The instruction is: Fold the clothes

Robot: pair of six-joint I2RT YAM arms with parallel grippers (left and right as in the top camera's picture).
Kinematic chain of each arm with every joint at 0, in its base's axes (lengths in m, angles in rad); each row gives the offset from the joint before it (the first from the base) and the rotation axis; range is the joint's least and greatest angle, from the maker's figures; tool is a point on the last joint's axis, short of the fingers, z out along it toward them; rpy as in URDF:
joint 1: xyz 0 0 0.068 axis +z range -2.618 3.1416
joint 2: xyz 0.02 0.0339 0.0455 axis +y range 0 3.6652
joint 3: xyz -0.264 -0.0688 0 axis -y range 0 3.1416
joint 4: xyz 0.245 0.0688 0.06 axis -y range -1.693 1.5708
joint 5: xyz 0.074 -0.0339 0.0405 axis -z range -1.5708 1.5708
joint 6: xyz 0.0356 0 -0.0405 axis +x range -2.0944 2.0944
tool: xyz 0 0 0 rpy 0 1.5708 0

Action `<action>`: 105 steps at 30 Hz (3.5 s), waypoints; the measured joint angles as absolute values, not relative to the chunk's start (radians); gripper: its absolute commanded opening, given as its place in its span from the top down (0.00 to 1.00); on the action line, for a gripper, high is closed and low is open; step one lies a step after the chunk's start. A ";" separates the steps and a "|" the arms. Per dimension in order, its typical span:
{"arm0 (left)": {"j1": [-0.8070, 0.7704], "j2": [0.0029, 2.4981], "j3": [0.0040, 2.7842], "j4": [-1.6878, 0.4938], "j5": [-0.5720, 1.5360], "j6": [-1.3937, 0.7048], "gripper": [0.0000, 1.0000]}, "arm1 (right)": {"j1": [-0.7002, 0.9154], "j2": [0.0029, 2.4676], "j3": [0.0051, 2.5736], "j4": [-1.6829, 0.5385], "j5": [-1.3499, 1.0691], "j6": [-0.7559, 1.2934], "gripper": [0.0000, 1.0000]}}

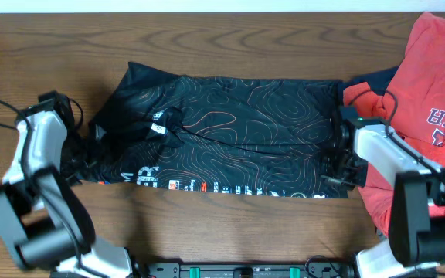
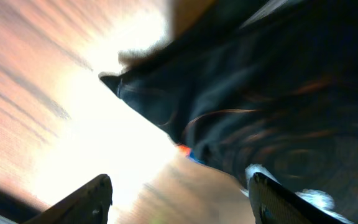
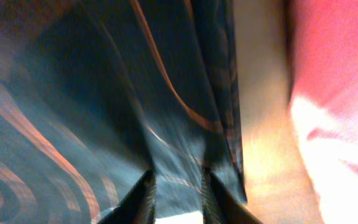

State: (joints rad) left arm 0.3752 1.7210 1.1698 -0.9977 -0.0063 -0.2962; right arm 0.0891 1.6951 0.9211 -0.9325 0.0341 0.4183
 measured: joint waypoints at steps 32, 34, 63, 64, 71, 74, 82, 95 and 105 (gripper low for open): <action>0.144 2.146 1.472 -0.036 0.293 -0.123 0.18 | 0.089 1.499 1.123 -0.867 -0.091 0.284 0.20; 0.141 2.167 1.482 -0.008 0.291 -0.115 0.18 | 0.089 1.499 1.123 -0.868 -0.098 0.284 0.20; 0.110 2.246 1.486 0.020 0.282 -0.096 0.92 | 0.097 1.499 1.123 -0.854 -0.123 0.279 0.41; 0.110 2.246 1.486 0.014 0.282 -0.093 0.94 | 0.097 1.499 1.123 -0.854 -0.123 0.280 0.42; 0.123 2.237 1.486 -0.050 0.282 -0.096 0.94 | 0.097 1.540 1.123 -0.858 -0.122 0.280 0.42; 0.141 2.213 1.486 -0.096 0.281 -0.100 0.94 | 0.096 1.565 1.126 -0.857 -0.119 0.280 0.44; 0.189 2.065 1.486 -0.232 0.299 -0.139 0.94 | 0.083 1.744 1.371 -0.926 -0.109 0.281 0.44; 0.187 2.033 1.487 -0.347 0.319 -0.157 0.94 | 0.035 2.176 1.860 -0.951 -0.088 0.301 0.40; 0.187 2.033 1.487 -0.356 0.319 -0.157 0.94 | -0.014 2.285 1.877 -0.889 -0.053 0.371 0.39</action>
State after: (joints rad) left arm 0.1871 2.0335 1.4872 -0.3561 0.3191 -0.1570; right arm -0.0143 2.2848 1.8771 -0.8886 -0.0532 0.3706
